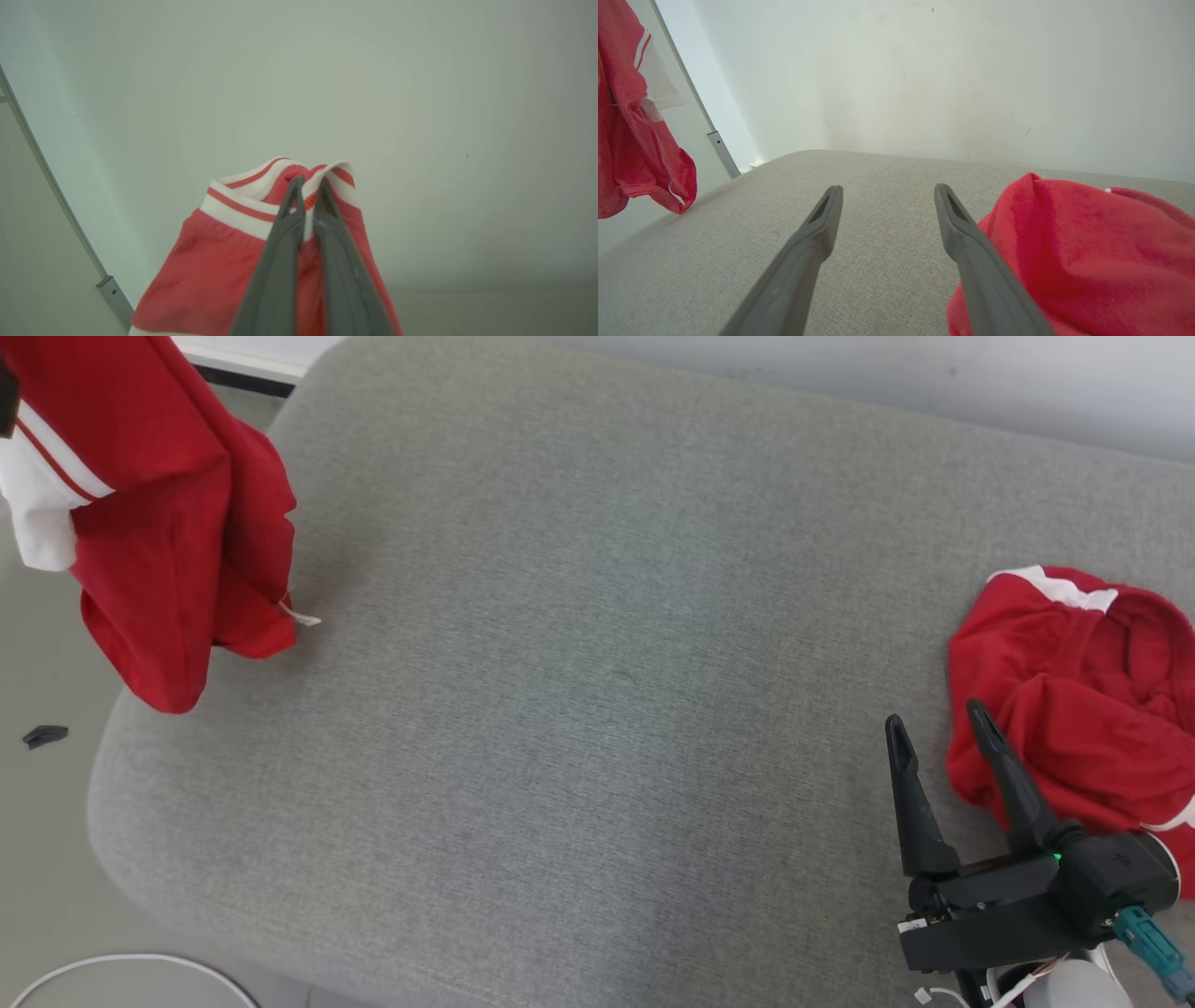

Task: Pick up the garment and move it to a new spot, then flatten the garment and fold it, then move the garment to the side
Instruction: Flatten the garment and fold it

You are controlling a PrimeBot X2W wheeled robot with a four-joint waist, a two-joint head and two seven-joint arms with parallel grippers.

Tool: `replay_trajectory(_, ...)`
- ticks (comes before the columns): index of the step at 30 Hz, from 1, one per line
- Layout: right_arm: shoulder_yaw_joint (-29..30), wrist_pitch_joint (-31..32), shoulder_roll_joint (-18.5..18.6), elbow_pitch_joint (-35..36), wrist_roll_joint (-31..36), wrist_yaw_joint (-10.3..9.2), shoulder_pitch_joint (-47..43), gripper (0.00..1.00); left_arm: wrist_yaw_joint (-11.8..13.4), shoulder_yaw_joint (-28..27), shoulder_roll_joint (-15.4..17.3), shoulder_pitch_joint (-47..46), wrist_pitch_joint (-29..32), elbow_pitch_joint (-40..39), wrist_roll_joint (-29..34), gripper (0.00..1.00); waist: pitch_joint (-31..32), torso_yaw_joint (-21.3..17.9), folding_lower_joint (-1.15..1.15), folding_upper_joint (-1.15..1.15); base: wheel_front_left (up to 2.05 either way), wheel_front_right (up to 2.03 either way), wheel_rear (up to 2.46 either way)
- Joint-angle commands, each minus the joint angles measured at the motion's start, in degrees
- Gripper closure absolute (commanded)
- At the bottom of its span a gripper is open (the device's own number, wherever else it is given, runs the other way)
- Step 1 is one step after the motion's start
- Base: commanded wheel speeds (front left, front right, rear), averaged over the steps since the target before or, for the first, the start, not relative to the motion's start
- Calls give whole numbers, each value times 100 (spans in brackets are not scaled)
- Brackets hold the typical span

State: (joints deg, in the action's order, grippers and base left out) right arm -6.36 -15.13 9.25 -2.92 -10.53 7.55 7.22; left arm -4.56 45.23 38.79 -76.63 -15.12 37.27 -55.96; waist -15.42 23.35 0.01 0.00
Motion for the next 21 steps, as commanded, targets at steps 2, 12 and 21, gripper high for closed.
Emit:
replay_trajectory(2,22,-3,60,28,28,-12,59,0,19,-130,-13,98,-4,-38,152,100,-135,-118,-1,0,0,0,0)
replay_trajectory(12,6,40,165,185,70,-12,7,0,34,-531,-101,531,-5,110,521,100,-331,-455,-1,0,0,0,0)
replay_trajectory(21,-21,321,317,646,191,-12,80,0,-93,-1119,-553,1908,-5,787,488,100,-691,-928,-1,0,0,0,0)
